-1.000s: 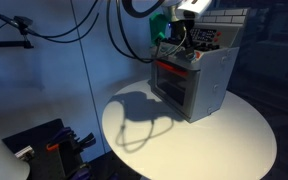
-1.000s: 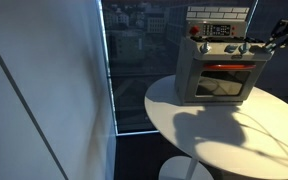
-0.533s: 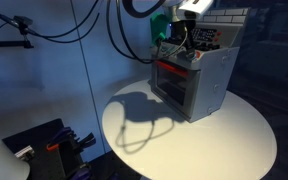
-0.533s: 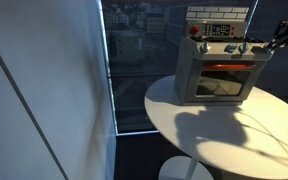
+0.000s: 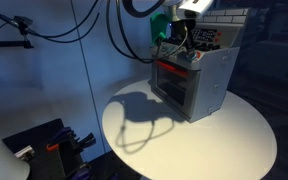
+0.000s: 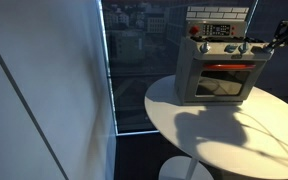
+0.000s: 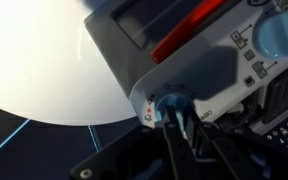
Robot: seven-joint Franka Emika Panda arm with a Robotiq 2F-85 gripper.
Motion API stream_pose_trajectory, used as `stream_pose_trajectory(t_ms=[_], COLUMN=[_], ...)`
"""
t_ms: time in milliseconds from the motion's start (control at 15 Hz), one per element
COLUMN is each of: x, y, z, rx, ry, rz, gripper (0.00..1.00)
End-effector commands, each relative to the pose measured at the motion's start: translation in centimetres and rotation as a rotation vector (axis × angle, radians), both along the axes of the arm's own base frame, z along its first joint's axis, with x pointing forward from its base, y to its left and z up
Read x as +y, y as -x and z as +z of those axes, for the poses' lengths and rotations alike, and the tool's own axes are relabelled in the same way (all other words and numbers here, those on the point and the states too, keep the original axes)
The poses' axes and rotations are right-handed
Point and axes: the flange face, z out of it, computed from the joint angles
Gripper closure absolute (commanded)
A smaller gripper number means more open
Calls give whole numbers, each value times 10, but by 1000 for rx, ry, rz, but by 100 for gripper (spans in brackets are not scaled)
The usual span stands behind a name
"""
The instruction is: Twist the blue knob furthest to the right
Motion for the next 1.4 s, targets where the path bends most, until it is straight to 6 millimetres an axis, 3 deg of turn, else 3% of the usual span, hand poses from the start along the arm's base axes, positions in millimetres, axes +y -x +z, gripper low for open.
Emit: stream_pose_trajectory(t_ms=[0,1333], x=[-2,2], y=[-5,0], z=[6,13], rx=[-12,39], ry=[18,241], rz=[1,130], gripper=[94,94])
